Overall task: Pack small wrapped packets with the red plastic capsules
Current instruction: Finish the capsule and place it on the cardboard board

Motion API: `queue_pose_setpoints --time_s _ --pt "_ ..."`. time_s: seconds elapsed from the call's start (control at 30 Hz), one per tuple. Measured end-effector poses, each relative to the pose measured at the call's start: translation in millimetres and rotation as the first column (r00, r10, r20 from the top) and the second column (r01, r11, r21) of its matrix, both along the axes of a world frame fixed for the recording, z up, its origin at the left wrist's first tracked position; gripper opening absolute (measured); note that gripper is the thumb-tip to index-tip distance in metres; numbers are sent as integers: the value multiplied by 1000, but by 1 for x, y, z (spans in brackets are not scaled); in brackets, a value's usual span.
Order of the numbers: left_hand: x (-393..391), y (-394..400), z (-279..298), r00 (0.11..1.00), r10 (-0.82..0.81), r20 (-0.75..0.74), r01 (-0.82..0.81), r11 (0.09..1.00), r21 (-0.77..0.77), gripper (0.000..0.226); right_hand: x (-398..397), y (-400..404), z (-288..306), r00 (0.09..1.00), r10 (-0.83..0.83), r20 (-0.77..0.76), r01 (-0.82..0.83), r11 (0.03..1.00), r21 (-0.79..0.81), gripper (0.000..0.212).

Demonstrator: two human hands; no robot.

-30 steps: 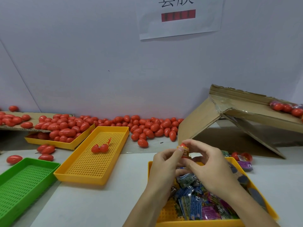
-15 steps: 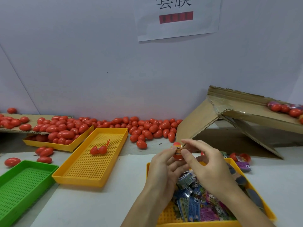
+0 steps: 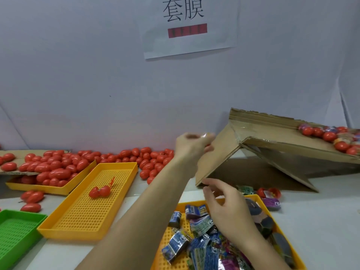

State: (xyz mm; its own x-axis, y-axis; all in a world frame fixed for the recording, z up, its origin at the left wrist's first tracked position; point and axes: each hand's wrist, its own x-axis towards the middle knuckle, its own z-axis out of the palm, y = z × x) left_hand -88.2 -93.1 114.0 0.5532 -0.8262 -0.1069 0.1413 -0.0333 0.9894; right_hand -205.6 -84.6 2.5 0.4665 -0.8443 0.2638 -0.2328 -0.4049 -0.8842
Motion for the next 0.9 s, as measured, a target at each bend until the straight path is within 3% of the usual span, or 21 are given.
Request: queue_pose_setpoints --time_s 0.17,0.27,0.33,0.4,0.5,0.6,0.7,0.77,0.9 --pt "-44 -56 41 938 -229 -259 214 973 -85 61 0 -1 -1 1000 -3 -31 2 999 -36 18" --pt "-51 -58 32 934 -260 -245 229 962 -147 56 0 -2 -2 1000 1 -30 -2 999 -47 17" --pt "-41 -50 16 980 -179 -88 163 973 -165 33 -1 -2 -2 999 3 -43 -6 998 -59 18" --pt "-19 -34 -4 986 2 164 23 988 -153 8 -2 0 -1 999 15 -36 -16 999 -31 18" --pt "28 -3 -41 811 170 560 -182 983 -36 11 -3 2 0 992 45 -121 -52 997 -51 19" --pt "77 30 -71 581 137 803 -342 936 88 24 -2 5 2 987 57 -150 -71 993 -92 21" --pt "113 51 -91 402 -160 901 -308 904 297 31 -1 6 3 987 63 -145 -79 992 -102 22" --pt "126 56 -100 350 -322 880 -276 862 425 37 -1 6 2 988 66 -140 -81 991 -105 23" --pt "134 58 -108 360 -252 898 -241 905 350 28 -2 4 -2 989 63 -136 -77 992 -98 24"
